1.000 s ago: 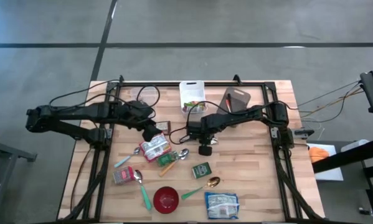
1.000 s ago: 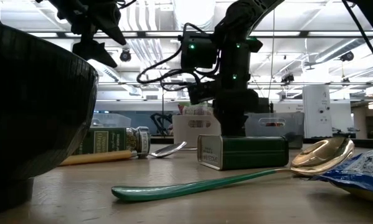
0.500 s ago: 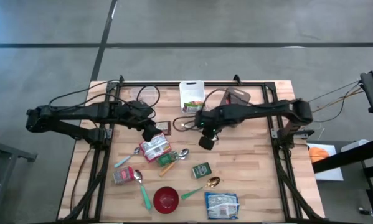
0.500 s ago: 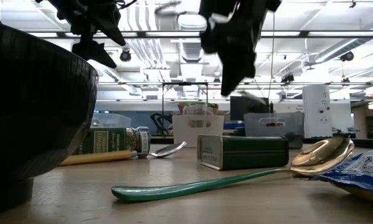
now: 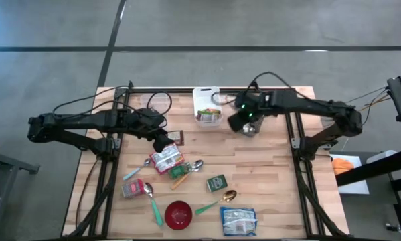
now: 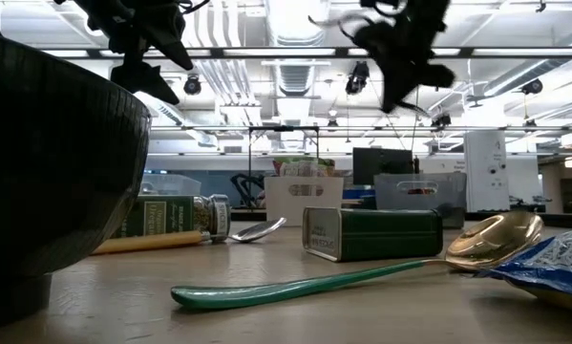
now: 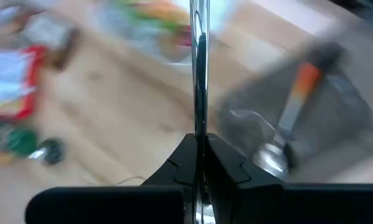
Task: Pick & Place Food Item
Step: Put the silver spoon into the black bin
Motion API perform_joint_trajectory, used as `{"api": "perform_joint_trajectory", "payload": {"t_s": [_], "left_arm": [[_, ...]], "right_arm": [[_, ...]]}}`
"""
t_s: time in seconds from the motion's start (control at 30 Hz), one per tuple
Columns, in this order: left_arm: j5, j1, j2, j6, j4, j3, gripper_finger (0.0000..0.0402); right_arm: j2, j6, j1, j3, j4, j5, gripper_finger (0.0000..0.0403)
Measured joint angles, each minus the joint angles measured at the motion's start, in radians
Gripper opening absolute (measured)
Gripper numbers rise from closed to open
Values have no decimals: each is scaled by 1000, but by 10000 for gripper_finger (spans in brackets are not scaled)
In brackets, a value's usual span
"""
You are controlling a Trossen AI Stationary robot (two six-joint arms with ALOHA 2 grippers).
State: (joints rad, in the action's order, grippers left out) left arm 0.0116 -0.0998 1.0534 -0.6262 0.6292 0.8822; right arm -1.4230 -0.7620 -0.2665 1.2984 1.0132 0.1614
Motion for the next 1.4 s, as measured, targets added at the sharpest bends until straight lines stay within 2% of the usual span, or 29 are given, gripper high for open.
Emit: {"api": "perform_joint_trajectory", "payload": {"t_s": [0.2,0.37,0.57,1.0,1.4], "left_arm": [[0,0,0,-1,0,0,319],[0,0,0,-3,0,0,319],[0,0,0,-3,0,0,319],[-4,0,0,-3,0,0,319],[-4,-1,0,-3,-1,0,319]], "right_arm": [[65,-114,-164,-113,23,-9,11],[71,-160,-244,-218,-13,-23,11],[54,-181,-253,-318,-179,-35,11],[27,-151,-274,-370,-191,-32,11],[-95,-134,-284,-366,-236,-57,11]]}}
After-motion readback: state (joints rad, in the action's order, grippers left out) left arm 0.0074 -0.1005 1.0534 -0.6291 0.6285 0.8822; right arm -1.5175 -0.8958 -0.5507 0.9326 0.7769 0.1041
